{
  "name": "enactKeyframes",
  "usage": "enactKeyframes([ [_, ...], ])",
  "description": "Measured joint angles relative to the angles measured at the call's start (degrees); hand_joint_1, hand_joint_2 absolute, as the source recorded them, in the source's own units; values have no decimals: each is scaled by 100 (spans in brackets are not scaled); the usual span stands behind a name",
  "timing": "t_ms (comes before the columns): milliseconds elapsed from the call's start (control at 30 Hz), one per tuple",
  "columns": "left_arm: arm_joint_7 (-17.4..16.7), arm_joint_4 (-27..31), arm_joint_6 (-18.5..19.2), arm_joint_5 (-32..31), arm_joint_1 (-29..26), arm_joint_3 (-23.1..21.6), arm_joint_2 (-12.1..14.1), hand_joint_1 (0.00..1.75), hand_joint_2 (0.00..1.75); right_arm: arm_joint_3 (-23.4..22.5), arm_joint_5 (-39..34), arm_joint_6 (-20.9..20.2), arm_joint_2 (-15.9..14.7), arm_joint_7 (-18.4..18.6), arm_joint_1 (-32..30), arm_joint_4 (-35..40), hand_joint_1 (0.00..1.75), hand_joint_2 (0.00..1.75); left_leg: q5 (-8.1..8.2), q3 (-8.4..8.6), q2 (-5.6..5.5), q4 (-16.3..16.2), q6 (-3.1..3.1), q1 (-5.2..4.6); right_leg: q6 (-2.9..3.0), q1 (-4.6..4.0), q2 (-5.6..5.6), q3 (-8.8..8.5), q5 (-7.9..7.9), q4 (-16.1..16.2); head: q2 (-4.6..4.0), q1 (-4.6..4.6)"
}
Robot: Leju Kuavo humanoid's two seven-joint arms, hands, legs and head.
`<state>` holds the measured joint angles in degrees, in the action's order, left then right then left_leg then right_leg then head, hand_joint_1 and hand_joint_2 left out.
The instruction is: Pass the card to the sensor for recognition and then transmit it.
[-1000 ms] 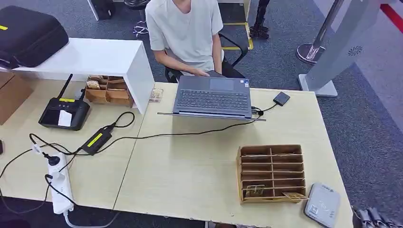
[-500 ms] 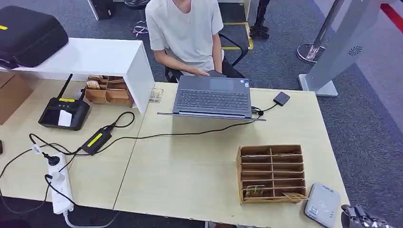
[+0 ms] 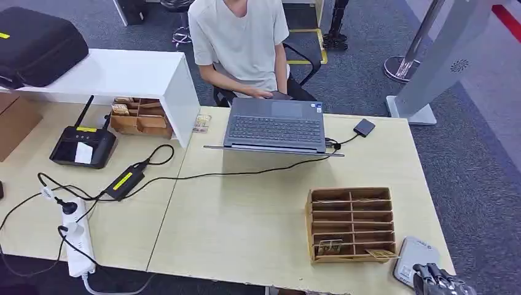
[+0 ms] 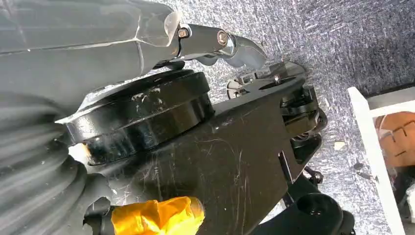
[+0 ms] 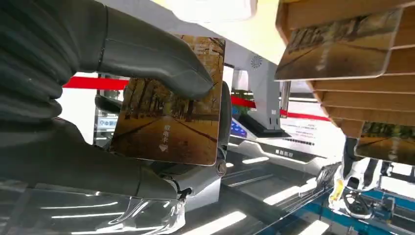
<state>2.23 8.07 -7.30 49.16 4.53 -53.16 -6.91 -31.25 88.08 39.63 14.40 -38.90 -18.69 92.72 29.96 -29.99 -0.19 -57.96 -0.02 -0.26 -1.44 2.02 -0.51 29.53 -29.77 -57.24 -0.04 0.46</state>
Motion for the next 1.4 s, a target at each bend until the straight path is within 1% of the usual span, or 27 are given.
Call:
enactKeyframes([
  [200,-26,0,7,-4,7,-13,2,0,175,339,153,0,17,350,2,-164,175,175,0,1,-1,0,0,0,0,0,0,1,0,0,0,-2],
  [367,-42,0,15,-20,15,-87,11,0,175,603,159,0,11,745,-6,-278,175,175,0,1,0,0,0,1,0,-1,0,0,0,-1,0,-2],
  [500,-48,0,20,-20,24,-107,13,0,175,845,190,0,-85,1175,-45,-358,175,175,0,1,0,0,0,1,0,0,0,0,0,-1,0,0],
  [567,-50,0,22,-20,32,-142,15,0,175,981,192,0,-188,1489,-56,-411,175,175,0,0,0,0,0,0,0,0,0,0,0,-1,0,0],
  [633,-57,0,26,-20,37,-146,17,0,175,1150,194,0,-361,1950,-68,-483,175,175,0,0,0,-1,0,0,0,0,0,0,0,0,0,0],
  [733,-61,0,28,-17,47,-177,17,0,175,1445,197,0,-667,2799,-72,-656,175,175,0,0,0,-2,0,-1,0,1,0,0,0,0,0,0],
  [767,-66,0,28,-15,51,-188,17,0,175,1546,197,0,-774,3019,-72,-724,175,175,0,0,0,-3,0,-1,0,1,0,0,0,0,0,-2],
  [800,-66,0,28,-11,52,-188,17,0,175,1636,197,0,-885,3162,-70,-795,175,175,0,0,0,-4,0,-1,0,1,0,0,0,0,0,0],
  [867,-68,0,26,-2,56,-190,20,0,175,1683,197,4,-1031,3272,-63,-941,175,175,0,1,-1,-4,0,-1,0,1,-1,0,0,0,0,0],
  [1000,-101,0,24,15,61,-203,22,0,175,1652,194,63,-1200,3221,27,-1215,175,175,0,6,2,-5,0,1,0,-3,1,0,0,2,0,0],
  [1067,-103,0,17,33,62,-238,22,0,175,1521,192,83,-1246,3070,98,-1349,175,175,0,10,1,-4,0,3,0,-4,0,2,0,3,0,-2],
  [1133,-109,0,15,57,62,-247,24,0,175,1244,190,96,-1261,2894,179,-1490,175,175,0,11,0,-5,0,4,-1,-4,0,-2,0,3,0,-2],
  [1267,-109,0,11,79,62,-275,24,0,175,829,188,101,-1263,2750,275,-1718,175,175,0,12,0,-10,1,3,-8,-3,0,-7,5,5,0,0],
  [1333,-109,0,11,87,63,-275,26,0,175,703,188,103,-1281,2793,317,-1830,175,175,0,12,1,-14,1,4,-15,-3,1,-10,9,7,0,0],
  [1400,-114,0,9,101,65,-275,26,0,175,675,188,103,-1336,2951,344,-1965,175,175,0,13,0,-18,2,5,-16,-4,1,-13,10,7,0,0],
])
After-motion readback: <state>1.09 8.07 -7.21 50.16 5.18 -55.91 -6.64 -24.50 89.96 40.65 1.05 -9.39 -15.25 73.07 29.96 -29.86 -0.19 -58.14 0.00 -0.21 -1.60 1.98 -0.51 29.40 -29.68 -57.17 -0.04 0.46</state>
